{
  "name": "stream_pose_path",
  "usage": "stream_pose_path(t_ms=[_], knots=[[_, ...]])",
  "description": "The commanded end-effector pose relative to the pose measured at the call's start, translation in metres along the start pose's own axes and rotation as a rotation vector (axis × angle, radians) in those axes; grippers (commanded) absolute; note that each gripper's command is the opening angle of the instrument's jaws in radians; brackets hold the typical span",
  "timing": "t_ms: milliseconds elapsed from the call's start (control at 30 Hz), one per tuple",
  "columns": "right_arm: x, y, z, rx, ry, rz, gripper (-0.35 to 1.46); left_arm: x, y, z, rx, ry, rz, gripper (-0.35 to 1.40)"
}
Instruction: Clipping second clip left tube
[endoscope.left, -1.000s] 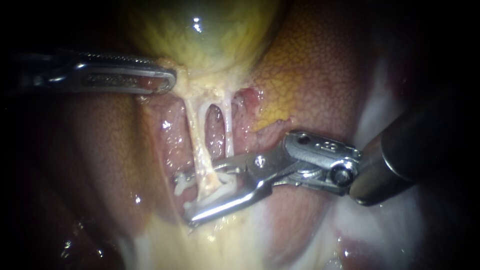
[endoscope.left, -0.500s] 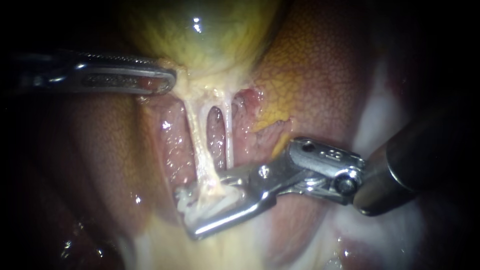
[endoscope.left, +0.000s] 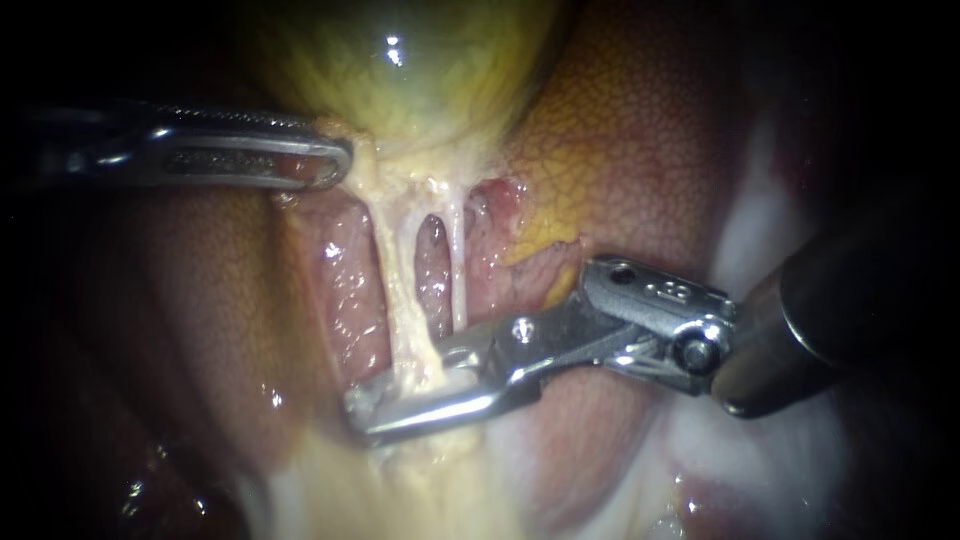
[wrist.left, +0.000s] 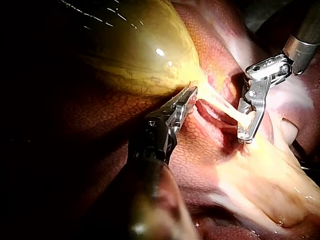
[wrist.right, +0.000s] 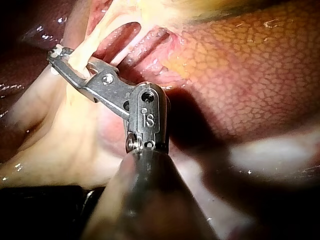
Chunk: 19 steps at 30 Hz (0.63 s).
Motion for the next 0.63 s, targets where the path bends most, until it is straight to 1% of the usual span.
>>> stream_pose_path(t_ms=[33, 367, 633], knots=[[0.0000, 0.0000, 0.0001, 0.000, 0.002, 0.038, -0.35, 0.0000, 0.0000, 0.0000, 0.000, 0.000, 0.000, -0.35], [-0.0001, 0.0000, 0.0001, 0.000, 0.002, 0.061, -0.35, 0.0000, 0.0000, 0.0000, 0.000, 0.000, 0.000, -0.35], [-0.0002, 0.0000, 0.0001, 0.000, 0.002, 0.060, -0.35, 0.0000, 0.0001, 0.0000, 0.000, 0.000, 0.000, -0.35]])
